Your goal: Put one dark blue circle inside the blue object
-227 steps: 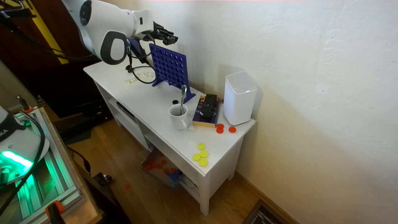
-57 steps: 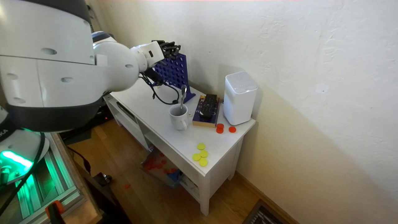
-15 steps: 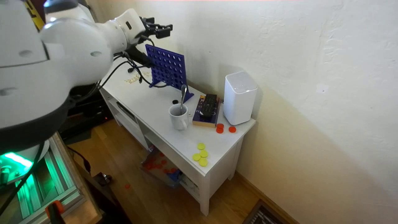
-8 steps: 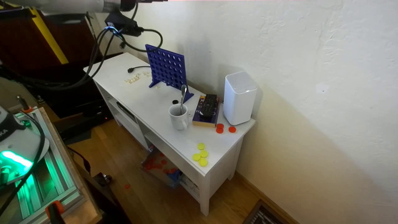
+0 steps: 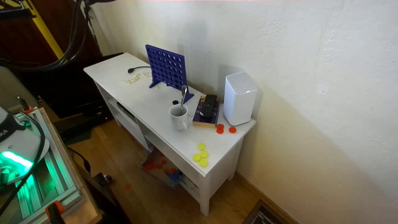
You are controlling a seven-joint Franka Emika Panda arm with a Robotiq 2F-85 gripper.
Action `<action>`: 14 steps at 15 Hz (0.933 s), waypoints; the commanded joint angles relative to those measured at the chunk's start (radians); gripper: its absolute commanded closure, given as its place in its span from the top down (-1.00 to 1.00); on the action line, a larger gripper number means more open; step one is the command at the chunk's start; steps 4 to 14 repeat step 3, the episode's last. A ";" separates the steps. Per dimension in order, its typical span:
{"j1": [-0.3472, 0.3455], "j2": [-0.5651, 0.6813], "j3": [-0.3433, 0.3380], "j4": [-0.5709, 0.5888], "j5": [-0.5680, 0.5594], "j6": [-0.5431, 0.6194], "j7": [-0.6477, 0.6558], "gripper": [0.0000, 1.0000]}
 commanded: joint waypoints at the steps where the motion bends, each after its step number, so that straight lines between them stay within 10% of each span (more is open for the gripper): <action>1: 0.003 0.003 -0.006 0.000 0.000 0.000 0.000 1.00; 14: 0.003 0.018 -0.018 0.000 -0.001 0.000 -0.004 1.00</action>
